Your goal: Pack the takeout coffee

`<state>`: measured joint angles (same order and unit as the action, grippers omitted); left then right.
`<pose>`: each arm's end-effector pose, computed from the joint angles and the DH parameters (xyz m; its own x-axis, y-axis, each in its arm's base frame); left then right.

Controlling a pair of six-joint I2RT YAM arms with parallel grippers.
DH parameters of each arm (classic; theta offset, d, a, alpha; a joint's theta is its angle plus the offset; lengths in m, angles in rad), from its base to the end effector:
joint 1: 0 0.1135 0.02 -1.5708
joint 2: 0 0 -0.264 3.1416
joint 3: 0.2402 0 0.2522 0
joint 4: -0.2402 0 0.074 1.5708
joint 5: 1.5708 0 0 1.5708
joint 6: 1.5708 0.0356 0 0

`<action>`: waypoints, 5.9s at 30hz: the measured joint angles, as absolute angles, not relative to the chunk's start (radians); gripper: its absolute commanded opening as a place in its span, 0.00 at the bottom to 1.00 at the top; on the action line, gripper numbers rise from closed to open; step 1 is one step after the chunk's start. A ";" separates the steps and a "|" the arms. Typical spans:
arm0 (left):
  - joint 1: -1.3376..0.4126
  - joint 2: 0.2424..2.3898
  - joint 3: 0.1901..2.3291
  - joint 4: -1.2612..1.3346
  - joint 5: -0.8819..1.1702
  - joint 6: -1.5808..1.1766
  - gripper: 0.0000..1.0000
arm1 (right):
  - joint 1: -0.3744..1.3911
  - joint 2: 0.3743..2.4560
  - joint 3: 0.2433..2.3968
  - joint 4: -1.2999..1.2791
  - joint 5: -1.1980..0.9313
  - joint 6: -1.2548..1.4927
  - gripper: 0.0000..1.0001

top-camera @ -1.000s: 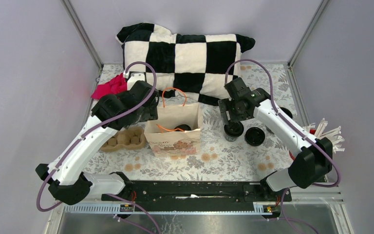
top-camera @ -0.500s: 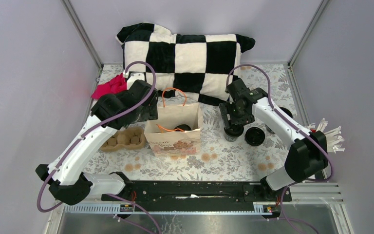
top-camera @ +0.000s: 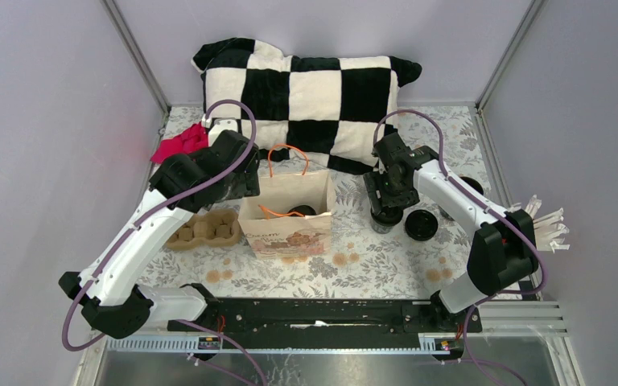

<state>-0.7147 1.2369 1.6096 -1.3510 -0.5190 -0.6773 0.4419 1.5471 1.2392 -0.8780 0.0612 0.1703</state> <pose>0.1614 -0.1167 0.4210 -0.7138 -0.1011 -0.6930 -0.1122 0.9933 -0.0293 0.2780 0.1291 0.2588 -0.8945 -0.2360 -0.3796 -0.2582 0.9661 0.0078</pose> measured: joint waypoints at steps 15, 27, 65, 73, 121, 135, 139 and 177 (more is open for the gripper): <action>-0.690 1.237 1.594 -1.339 -0.498 -0.672 0.76 | 0.442 1.564 1.240 -0.873 0.067 0.137 0.62; -0.651 1.259 1.583 -1.345 -0.398 -0.686 0.43 | 0.441 1.479 1.272 -0.908 0.112 0.120 0.42; -0.653 1.093 1.272 -0.771 -0.300 -0.498 0.00 | 1.093 1.634 2.248 -1.133 -0.040 0.023 0.25; -0.653 1.055 1.247 -0.723 -0.299 -0.495 0.00 | 1.232 1.713 2.244 -1.131 0.212 -0.005 0.24; -0.635 1.010 1.169 -0.687 -0.201 -0.495 0.00 | 1.209 1.634 1.668 -0.600 0.508 -0.123 0.22; -0.647 0.933 1.083 -0.713 -0.190 -0.514 0.00 | 1.142 1.602 1.663 -0.577 0.465 -0.182 0.22; -0.647 0.900 1.039 -0.714 -0.187 -0.535 0.00 | 1.113 1.629 1.689 -0.575 0.374 -0.220 0.22; -0.648 0.826 1.003 -0.792 -0.152 -0.535 0.00 | 1.134 1.613 1.546 -0.585 0.218 -0.324 0.18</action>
<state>-0.6483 0.8265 1.0027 -0.7921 -0.1524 -0.5350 1.1336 1.6131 1.5459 -0.5850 0.2180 -0.3241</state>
